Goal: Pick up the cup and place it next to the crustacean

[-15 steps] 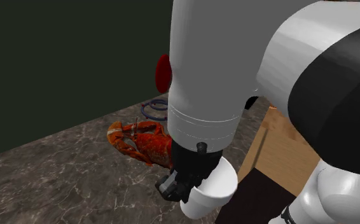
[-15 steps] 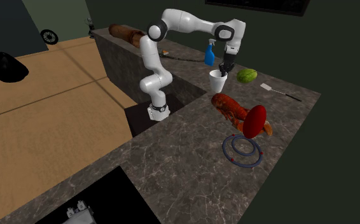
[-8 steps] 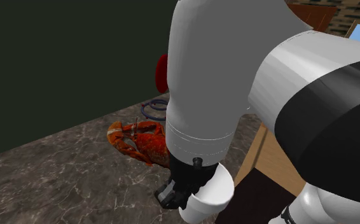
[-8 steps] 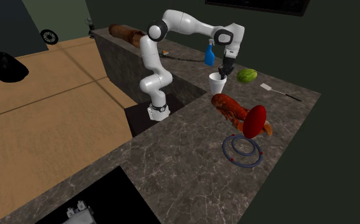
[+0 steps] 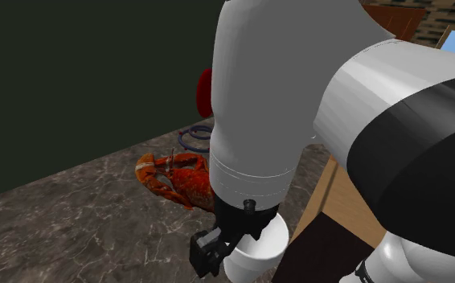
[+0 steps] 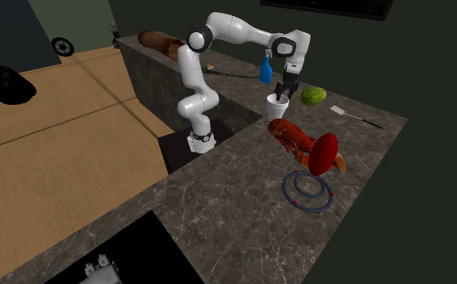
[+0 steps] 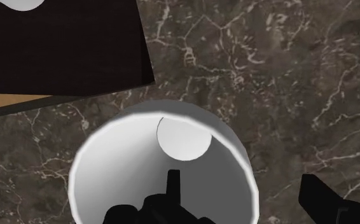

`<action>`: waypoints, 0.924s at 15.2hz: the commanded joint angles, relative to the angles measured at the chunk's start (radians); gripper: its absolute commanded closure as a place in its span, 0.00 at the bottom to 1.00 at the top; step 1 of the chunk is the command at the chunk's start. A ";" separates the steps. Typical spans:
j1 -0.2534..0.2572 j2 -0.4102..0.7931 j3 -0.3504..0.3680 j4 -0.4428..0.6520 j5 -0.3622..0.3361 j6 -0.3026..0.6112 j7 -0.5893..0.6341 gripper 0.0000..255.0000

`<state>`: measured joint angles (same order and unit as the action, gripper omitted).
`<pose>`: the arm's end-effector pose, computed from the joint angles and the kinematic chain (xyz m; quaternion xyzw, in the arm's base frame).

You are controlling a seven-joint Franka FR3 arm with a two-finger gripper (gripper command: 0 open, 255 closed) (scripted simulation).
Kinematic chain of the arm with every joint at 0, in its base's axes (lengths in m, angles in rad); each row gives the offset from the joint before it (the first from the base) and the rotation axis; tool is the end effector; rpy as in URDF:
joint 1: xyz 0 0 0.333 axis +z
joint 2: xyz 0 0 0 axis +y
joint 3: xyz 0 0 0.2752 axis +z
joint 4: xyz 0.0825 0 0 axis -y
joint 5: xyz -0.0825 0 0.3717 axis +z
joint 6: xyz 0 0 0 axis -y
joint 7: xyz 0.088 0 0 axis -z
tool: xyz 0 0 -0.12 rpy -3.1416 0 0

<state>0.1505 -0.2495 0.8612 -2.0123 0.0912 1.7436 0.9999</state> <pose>0.2383 0.4313 0.4635 0.9973 -0.0169 0.0141 0.0696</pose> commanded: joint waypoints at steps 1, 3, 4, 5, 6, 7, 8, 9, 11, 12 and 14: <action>0.000 0.000 0.000 0.000 0.000 0.000 0.000 0.00; -0.001 0.003 0.000 0.036 -0.003 -0.033 0.002 0.00; -0.003 0.008 0.000 0.073 -0.007 -0.067 0.005 0.00; -0.005 0.015 0.002 0.111 -0.012 -0.100 0.009 0.00; -0.007 0.022 0.004 0.143 -0.017 -0.127 0.014 0.00; -0.007 0.022 0.004 0.143 -0.017 -0.127 0.014 0.00; -0.007 0.022 0.004 0.143 -0.017 -0.127 0.014 0.00; -0.007 0.022 0.004 0.143 -0.017 -0.127 0.014 0.00; -0.007 0.022 0.004 0.143 -0.017 -0.127 0.014 0.00; -0.007 0.022 0.004 0.143 -0.017 -0.127 0.014 0.00; -0.007 0.022 0.004 0.143 -0.017 -0.126 0.014 0.00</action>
